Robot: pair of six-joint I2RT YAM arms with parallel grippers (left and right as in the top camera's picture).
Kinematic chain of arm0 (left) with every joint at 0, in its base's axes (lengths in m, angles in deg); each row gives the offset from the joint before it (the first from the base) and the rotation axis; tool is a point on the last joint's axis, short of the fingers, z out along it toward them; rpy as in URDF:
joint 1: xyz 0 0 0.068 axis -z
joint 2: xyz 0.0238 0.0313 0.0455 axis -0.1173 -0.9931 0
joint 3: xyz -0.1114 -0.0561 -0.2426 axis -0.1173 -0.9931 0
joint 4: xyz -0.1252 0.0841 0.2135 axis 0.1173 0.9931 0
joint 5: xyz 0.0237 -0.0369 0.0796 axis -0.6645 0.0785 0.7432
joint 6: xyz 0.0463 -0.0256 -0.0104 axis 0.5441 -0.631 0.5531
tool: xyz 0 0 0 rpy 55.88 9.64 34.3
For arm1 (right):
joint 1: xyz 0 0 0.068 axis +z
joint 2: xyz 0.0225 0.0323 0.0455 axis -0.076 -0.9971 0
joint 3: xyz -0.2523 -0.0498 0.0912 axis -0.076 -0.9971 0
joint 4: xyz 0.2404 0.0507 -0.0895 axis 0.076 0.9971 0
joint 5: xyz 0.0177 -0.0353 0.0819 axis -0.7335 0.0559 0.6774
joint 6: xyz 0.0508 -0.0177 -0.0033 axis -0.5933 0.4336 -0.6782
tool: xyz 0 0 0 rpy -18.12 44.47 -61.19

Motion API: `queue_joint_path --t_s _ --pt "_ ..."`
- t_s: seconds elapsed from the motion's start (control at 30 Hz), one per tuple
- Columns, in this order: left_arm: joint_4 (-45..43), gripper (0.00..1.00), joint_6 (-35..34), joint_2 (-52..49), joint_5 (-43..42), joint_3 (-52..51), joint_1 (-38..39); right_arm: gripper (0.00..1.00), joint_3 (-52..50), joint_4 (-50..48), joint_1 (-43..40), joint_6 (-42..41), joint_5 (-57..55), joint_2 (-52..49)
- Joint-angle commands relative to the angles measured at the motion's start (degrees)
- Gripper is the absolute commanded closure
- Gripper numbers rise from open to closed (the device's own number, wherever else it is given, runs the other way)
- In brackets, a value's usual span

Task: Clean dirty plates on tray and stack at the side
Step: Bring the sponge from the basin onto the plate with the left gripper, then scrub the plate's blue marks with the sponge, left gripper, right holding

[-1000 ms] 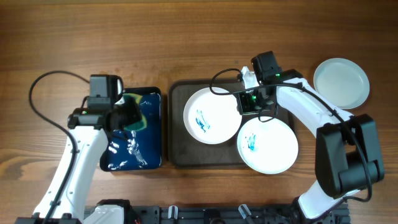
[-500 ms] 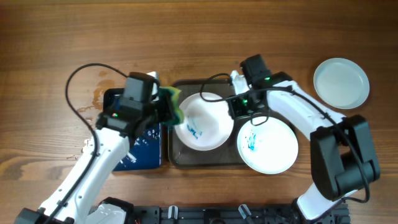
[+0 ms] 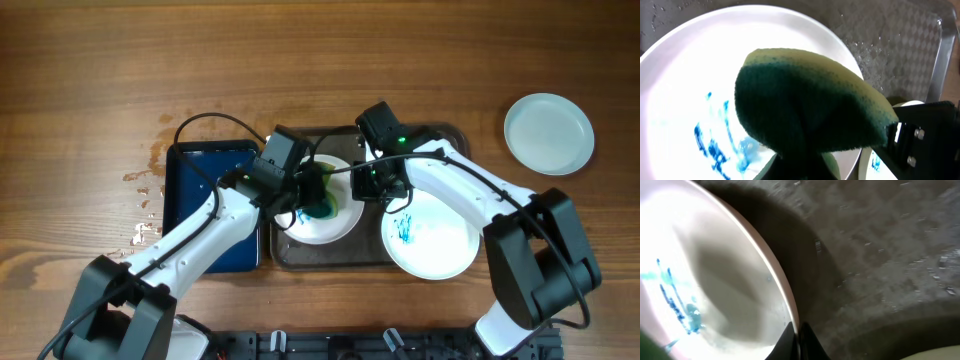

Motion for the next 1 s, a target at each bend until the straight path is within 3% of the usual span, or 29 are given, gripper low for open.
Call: queue_joint_path --t_s 0.0,0.2,0.37,0.5,0.87,0.97 --pt "-1.16 0.96 -0.28 -0.09 -0.04 0.81 0.07 0.96 1.07 -0.33 -0.37 -5.60 -4.04 -1.16" --pt "-2.71 0.96 0.81 -5.60 -1.27 0.81 0.07 0.95 0.83 -1.25 -0.52 -4.96 -5.07 -2.69" --pt "-4.63 0.96 4.13 -8.31 -7.54 0.81 0.13 0.95 0.48 -2.36 -0.63 -1.75 -4.96 -5.97" --pt "-11.30 0.96 5.25 -8.72 -12.72 0.81 0.22 0.95 0.48 -2.80 -0.63 -1.86 -4.76 -6.67" --pt "-10.43 0.96 4.79 -17.84 -7.93 0.81 -2.51 0.95 0.48 -1.33 -0.63 -1.81 -4.79 -6.67" --pt "-4.83 0.96 3.52 -17.59 1.11 0.81 -5.92 0.95 0.48 -1.05 -0.63 -1.75 -4.79 -6.67"
